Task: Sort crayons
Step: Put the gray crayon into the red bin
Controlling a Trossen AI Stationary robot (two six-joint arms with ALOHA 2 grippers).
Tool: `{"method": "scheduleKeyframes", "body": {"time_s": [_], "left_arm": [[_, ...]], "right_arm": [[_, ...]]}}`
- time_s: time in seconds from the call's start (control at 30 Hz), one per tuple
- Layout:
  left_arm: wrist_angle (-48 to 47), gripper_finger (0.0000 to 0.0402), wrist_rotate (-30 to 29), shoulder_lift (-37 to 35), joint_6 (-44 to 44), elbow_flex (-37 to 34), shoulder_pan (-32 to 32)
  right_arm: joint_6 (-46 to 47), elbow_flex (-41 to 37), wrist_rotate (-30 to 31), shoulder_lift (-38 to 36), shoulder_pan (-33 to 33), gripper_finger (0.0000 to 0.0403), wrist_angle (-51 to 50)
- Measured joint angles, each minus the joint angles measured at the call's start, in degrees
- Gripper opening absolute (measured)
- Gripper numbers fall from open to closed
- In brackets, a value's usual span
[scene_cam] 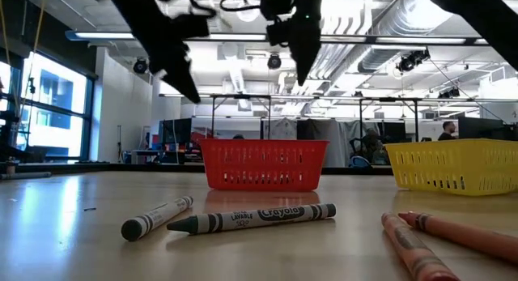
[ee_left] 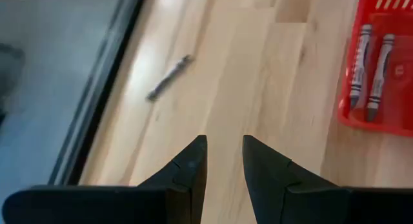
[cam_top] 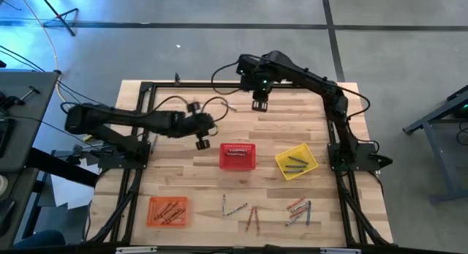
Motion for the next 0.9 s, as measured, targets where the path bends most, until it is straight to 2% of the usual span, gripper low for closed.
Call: {"method": "scheduleKeyframes", "body": {"time_s": [0.13, 0.23, 0.33, 0.43, 0.57, 0.67, 0.9], "left_arm": [[7.83, 0.0085, 9.29, 5.23, 7.2, 0.0, 6.5], [13.13, 0.0085, 15.69, 9.11, 11.5, 0.23, 11.38], [16.04, 0.0085, 18.56, 14.05, 14.37, 2.22, 16.07], [15.99, 0.0085, 19.13, 19.59, 15.82, 6.18, 19.67], [15.33, 0.0085, 23.12, 26.42, 19.77, 13.15, 22.44], [10.35, 0.0085, 25.97, 31.32, 22.65, 19.72, 23.52], [-3.71, 0.0085, 25.75, 39.45, 30.94, 32.17, 24.54]], "right_arm": [[5.19, -1.25, 1.85, -4.06, -1.57, 0.0087, -0.51], [8.12, -4.41, 6.43, -7.99, -2.61, 0.0087, -0.59], [10.79, -8.74, 10.32, -12.48, -3.32, 0.0087, -0.6], [12.28, -14.02, 10.84, -16.95, -3.88, 0.0087, -0.62], [13.41, -21.71, 10.62, -21.91, -3.97, 0.0087, -0.55], [13.41, -27.58, 10.62, -25.14, -4.16, 0.0087, -0.19], [12.84, -40.0, 10.62, -29.67, -4.86, 0.0087, 2.25]]}}
